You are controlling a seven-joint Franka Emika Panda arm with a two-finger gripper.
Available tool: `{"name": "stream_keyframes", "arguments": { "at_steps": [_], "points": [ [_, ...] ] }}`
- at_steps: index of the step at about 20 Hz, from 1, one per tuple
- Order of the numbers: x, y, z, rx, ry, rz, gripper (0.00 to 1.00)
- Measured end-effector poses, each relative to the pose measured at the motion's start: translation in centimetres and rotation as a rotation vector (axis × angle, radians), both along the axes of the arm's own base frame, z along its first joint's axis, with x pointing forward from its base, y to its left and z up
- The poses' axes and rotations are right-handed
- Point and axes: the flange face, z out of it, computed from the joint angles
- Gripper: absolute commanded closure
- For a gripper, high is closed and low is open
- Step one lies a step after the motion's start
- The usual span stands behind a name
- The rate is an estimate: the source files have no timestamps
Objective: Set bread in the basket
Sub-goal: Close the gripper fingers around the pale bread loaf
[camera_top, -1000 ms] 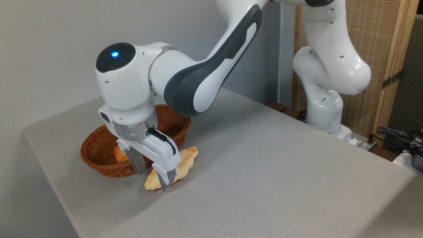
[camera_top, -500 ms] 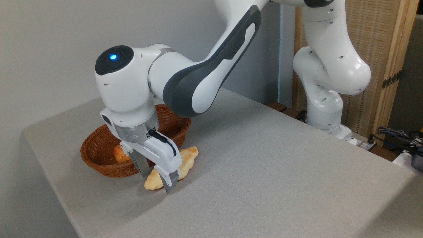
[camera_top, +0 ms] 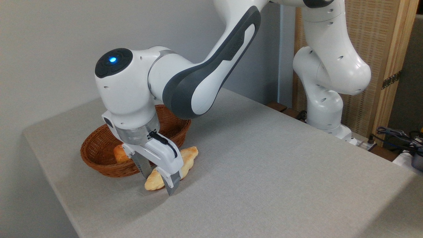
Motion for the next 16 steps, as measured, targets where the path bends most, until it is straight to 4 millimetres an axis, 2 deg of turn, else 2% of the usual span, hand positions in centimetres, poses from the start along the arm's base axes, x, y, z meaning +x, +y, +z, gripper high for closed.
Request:
{"name": "stream_keyframes", "arguments": {
  "at_steps": [9, 11, 16],
  "points": [
    [-0.01, -0.17, 0.01, -0.001, -0.002, -0.01, 0.57],
    [-0.01, -0.18, 0.03, -0.001, -0.002, -0.01, 0.63],
    [0.01, -0.16, 0.2, -0.001, -0.005, -0.01, 0.69]
  ]
}}
